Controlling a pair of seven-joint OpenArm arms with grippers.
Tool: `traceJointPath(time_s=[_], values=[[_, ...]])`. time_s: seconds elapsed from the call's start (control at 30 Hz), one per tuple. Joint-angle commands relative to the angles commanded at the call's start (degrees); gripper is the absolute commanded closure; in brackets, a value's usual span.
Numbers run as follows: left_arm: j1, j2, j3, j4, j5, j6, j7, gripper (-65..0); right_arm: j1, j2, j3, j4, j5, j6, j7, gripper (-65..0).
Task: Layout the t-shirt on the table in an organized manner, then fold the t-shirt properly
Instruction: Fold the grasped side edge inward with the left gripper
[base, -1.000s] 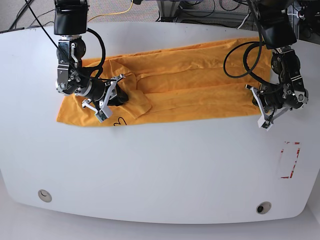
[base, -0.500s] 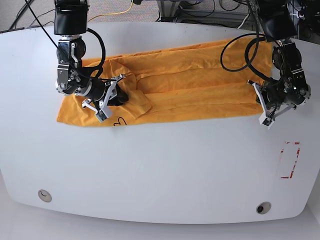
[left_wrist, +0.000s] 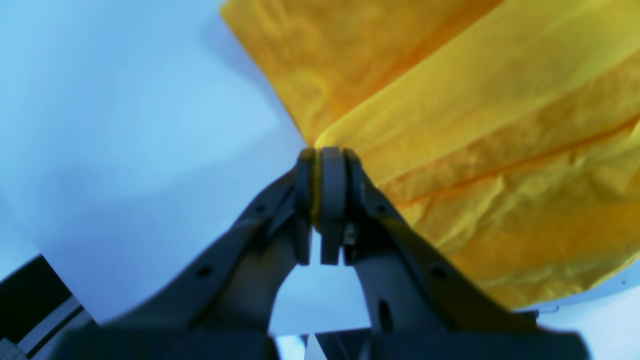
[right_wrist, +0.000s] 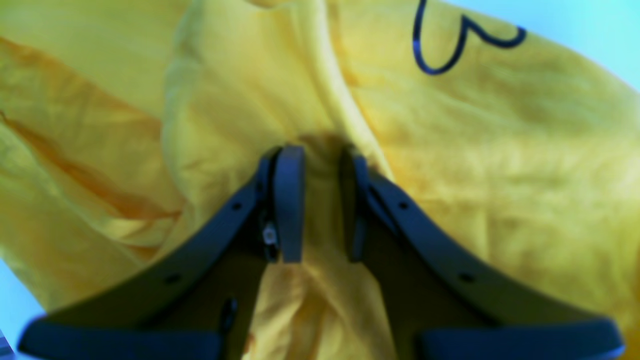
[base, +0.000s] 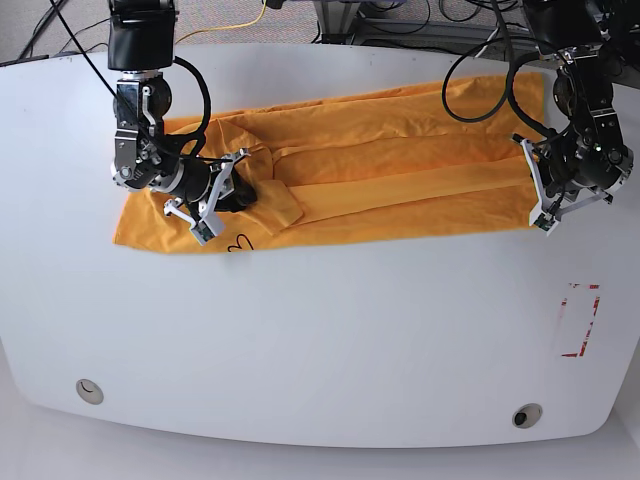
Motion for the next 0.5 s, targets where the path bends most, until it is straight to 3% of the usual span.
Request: traceJointPath(time_s=[0.5], values=[[5.71, -2.37, 0.00, 0.00, 0.09, 0.00, 0.00, 0.0, 0.00, 0.09, 0.00, 0.00, -0.09, 0.00, 0.00, -12.4]])
